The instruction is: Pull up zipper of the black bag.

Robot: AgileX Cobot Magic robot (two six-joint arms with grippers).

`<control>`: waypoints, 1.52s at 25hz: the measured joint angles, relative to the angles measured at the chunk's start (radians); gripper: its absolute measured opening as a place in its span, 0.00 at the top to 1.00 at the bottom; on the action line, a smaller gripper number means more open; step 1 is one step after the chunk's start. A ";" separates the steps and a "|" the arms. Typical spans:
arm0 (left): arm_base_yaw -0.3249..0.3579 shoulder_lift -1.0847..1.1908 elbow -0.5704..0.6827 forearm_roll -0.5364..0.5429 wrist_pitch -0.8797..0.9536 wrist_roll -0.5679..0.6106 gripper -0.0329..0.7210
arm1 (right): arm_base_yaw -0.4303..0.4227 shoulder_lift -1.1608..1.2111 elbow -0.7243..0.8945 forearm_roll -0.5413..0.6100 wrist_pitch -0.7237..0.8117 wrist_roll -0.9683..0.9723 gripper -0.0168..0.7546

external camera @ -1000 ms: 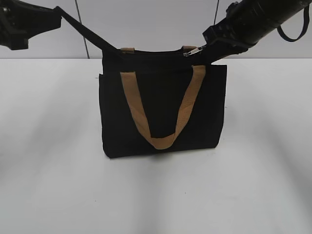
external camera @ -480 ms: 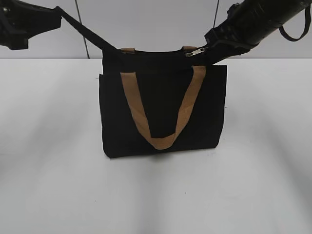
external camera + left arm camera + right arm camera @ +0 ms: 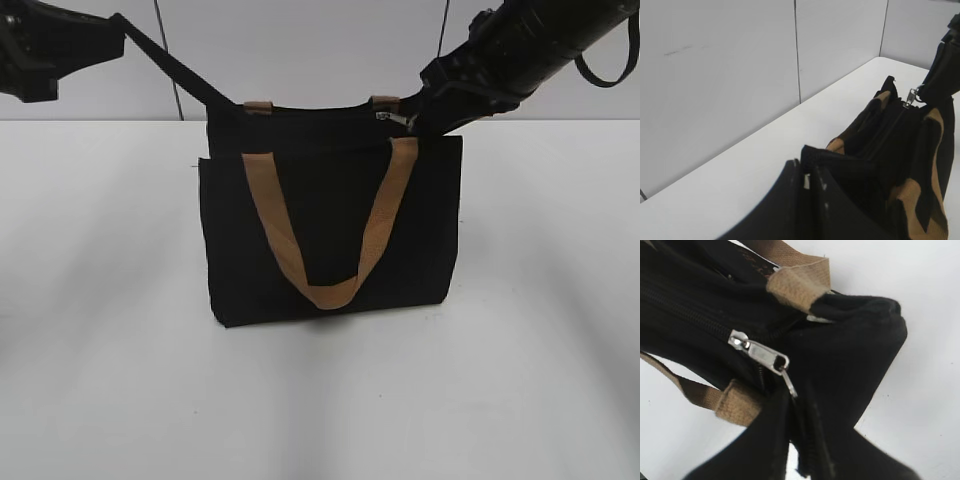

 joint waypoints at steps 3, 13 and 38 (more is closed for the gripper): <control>0.000 0.000 0.000 0.000 0.011 0.000 0.93 | 0.000 0.000 0.000 -0.003 0.012 0.017 0.67; 0.001 -0.001 0.000 -0.017 0.223 0.000 0.52 | 0.000 0.000 -0.129 -0.010 0.158 0.040 0.29; 0.002 0.068 -0.109 -1.584 1.457 0.960 0.28 | -0.094 -0.001 -0.265 -0.314 0.369 0.319 0.31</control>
